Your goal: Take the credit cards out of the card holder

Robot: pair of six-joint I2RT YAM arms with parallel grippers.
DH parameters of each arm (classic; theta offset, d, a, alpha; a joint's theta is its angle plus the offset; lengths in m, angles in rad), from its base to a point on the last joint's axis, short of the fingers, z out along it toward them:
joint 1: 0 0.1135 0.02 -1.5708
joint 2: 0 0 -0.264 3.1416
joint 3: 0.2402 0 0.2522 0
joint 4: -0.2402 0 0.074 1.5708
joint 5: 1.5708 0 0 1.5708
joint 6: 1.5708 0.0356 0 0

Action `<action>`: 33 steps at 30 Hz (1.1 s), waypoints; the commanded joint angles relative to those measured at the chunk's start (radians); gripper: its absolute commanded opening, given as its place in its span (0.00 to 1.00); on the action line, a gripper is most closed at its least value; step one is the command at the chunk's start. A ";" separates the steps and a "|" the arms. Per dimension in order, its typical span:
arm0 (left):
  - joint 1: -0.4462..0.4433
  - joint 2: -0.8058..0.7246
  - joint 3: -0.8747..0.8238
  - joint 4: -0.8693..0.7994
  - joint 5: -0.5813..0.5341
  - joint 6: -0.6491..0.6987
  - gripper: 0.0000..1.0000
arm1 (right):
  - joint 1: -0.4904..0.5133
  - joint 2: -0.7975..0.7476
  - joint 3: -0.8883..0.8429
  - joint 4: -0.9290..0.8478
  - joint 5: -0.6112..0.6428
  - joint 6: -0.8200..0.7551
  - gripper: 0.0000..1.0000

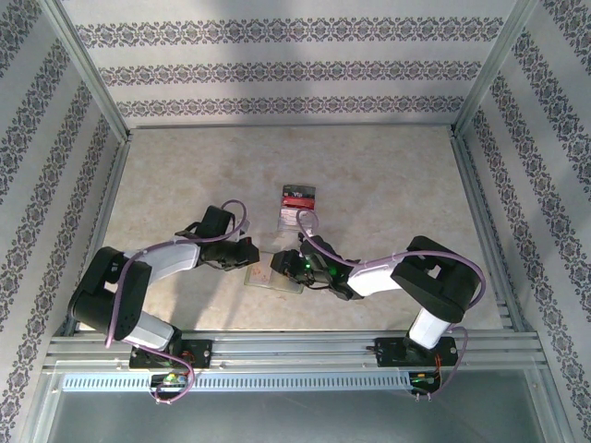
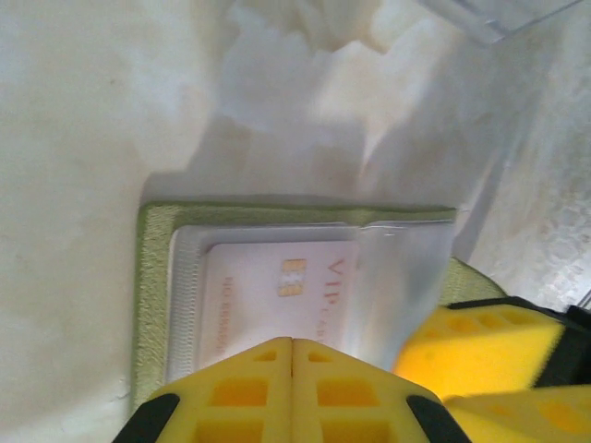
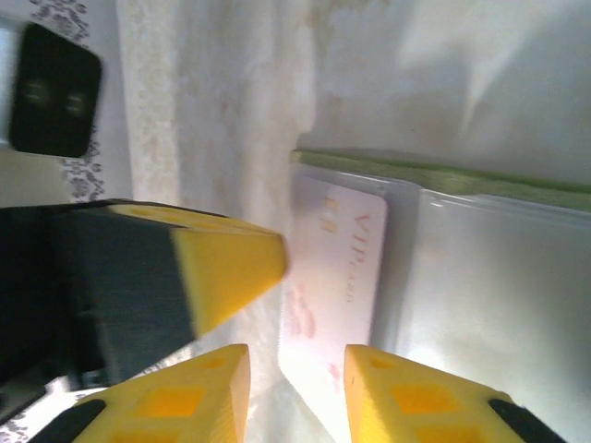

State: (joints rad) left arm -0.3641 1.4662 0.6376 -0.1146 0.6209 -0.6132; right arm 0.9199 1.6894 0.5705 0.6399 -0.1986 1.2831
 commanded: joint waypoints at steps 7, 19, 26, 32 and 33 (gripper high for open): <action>0.022 -0.020 0.019 -0.072 -0.025 0.003 0.03 | 0.003 -0.030 0.094 -0.156 0.005 -0.105 0.33; 0.024 0.043 0.007 -0.049 -0.039 0.018 0.01 | 0.004 0.027 0.108 -0.197 -0.007 -0.058 0.34; 0.025 0.054 0.001 -0.063 -0.058 0.029 0.00 | -0.007 0.039 0.110 -0.234 -0.025 -0.053 0.34; 0.024 0.051 -0.008 -0.072 -0.071 0.032 0.00 | -0.008 0.034 0.117 -0.295 -0.013 -0.062 0.34; 0.025 0.053 -0.009 -0.075 -0.073 0.033 0.00 | -0.008 0.026 0.122 -0.320 -0.005 -0.070 0.33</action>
State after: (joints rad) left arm -0.3511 1.5124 0.6449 -0.1490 0.5671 -0.6052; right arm 0.9180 1.7180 0.6754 0.4004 -0.2100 1.2255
